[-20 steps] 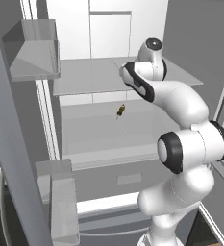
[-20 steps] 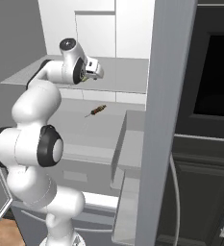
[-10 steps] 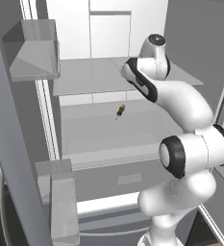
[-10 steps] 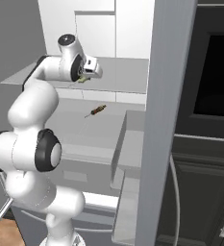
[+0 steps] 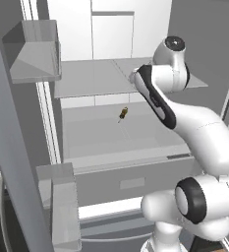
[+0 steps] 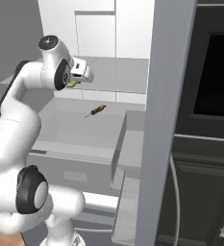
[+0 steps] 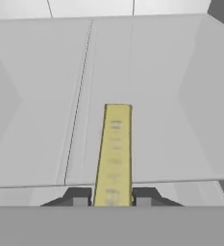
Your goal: Retrieve the butter from the fridge and place it on a plate on the dining table. Then retrieve the butter knife by the fridge and place it near the plate.
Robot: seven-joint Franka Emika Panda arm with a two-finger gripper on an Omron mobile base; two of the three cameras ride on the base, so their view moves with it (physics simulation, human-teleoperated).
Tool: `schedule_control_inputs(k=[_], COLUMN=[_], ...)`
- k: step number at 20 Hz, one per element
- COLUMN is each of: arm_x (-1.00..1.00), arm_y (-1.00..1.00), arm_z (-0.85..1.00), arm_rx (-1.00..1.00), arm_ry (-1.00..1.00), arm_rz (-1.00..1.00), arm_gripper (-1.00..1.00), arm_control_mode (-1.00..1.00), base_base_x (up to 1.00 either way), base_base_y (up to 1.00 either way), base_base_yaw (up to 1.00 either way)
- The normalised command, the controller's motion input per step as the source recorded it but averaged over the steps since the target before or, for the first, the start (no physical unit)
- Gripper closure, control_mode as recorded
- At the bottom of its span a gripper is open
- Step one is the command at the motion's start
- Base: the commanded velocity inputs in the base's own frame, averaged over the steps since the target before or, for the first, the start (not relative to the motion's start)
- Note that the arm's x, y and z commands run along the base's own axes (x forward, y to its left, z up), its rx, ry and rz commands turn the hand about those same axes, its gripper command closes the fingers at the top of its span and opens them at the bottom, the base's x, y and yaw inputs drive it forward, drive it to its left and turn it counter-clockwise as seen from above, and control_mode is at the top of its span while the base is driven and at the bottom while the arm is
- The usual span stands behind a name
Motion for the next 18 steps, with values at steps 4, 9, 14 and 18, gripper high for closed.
schedule_control_inputs(k=[4, 9, 14, 18], arm_x=[-1.00, -1.00, -0.84, -0.34], arm_y=[0.00, 0.01, 0.10, 0.05], arm_z=[0.38, 0.23, 0.00, -0.03], arm_rx=[0.00, 0.00, 0.00, 0.00], arm_ry=[0.00, 0.00, 0.00, 0.01], arm_rz=[0.00, 0.01, 0.01, 0.00], arm_gripper=[1.00, 1.00, 1.00, 1.00], arm_control_mode=[-1.00, -1.00, -1.00, -1.00], base_base_x=[0.00, 0.00, 0.00, 0.00], base_base_y=[0.00, 0.00, 0.00, 0.00], base_base_yaw=[0.00, 0.00, 0.00, 0.00])
